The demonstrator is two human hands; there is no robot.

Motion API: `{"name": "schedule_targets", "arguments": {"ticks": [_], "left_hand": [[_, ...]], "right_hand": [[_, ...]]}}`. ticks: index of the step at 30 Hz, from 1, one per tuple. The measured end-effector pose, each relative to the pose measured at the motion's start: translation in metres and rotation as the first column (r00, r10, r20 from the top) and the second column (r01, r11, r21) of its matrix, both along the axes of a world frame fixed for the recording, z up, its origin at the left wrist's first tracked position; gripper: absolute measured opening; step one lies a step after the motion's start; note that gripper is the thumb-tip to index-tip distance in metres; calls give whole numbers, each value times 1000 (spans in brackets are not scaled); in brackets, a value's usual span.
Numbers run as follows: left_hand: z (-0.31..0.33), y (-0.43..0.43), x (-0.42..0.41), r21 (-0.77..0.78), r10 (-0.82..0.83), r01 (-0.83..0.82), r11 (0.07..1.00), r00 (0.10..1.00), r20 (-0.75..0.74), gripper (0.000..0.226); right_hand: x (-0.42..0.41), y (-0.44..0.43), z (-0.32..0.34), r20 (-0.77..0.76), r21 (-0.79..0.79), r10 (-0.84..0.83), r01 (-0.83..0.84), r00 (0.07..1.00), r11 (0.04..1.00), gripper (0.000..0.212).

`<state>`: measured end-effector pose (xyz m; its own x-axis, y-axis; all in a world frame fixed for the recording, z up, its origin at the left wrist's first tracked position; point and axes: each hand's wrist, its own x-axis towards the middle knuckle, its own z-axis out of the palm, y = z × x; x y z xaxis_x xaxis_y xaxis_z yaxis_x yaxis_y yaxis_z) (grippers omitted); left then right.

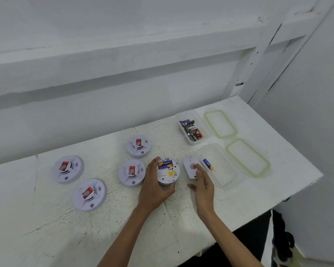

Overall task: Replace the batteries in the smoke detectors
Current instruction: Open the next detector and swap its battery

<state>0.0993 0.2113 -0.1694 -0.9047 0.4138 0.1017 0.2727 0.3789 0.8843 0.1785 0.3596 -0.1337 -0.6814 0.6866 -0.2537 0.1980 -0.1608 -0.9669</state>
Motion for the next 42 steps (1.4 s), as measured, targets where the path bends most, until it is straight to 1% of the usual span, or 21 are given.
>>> {"name": "schedule_targets", "arguments": {"ticks": [1,2,3,5,6,8,10,14,18,22,26,29,31,33,37,40,42], "left_hand": [[0,0,0,2,0,0,1000,1000,-1,99],[0,0,0,2,1,-1,1000,1000,-5,99],[0,1,0,1,0,0,1000,1000,-12,98],[-1,0,0,3,-4,4,1000,1000,-19,98],[-1,0,-1,4,-5,5,1000,1000,-19,98],[-2,1,-1,4,-3,3,1000,1000,-18,98],[-2,1,-1,5,0,0,1000,1000,-11,98],[-3,1,-1,13,-1,1,1000,1000,9,101],[-5,0,-2,14,-7,7,1000,1000,25,102],[-5,0,-2,15,-12,12,1000,999,30,103],[-7,1,-3,20,-11,11,1000,999,32,102],[-8,2,-3,19,-13,12,1000,999,34,102],[-9,3,-3,15,-8,8,1000,999,34,102],[-7,3,-4,15,-3,2,1000,1000,31,99],[-7,4,-4,34,-1,0,999,1000,24,94],[-14,5,-6,49,4,-6,999,999,39,92],[-15,5,-7,56,-1,-2,998,998,62,93]], "right_hand": [[2,1,0,32,39,21,-22,999,999,30],[3,2,-1,87,143,46,-58,995,988,33],[3,3,-2,159,285,75,-119,984,951,39],[2,4,-6,296,537,102,-254,950,805,47],[2,5,-9,338,601,105,-300,935,740,47],[1,5,-14,419,649,106,-378,902,660,47],[3,5,-17,459,664,103,-418,882,619,48],[7,4,-19,455,686,101,-421,885,594,50],[6,4,-16,474,689,88,-431,876,583,49],[6,3,-14,482,678,82,-431,872,595,49],[7,5,-16,536,681,86,-490,840,545,50],[6,4,-14,538,669,84,-486,838,562,46],[4,2,-10,527,678,69,-468,847,567,43],[2,-1,-7,483,704,75,-438,872,559,40],[-8,-5,-1,392,680,190,-422,900,600,33],[-15,-8,4,345,668,206,-394,916,632,31],[-19,-9,7,340,657,222,-400,914,639,29]]}}
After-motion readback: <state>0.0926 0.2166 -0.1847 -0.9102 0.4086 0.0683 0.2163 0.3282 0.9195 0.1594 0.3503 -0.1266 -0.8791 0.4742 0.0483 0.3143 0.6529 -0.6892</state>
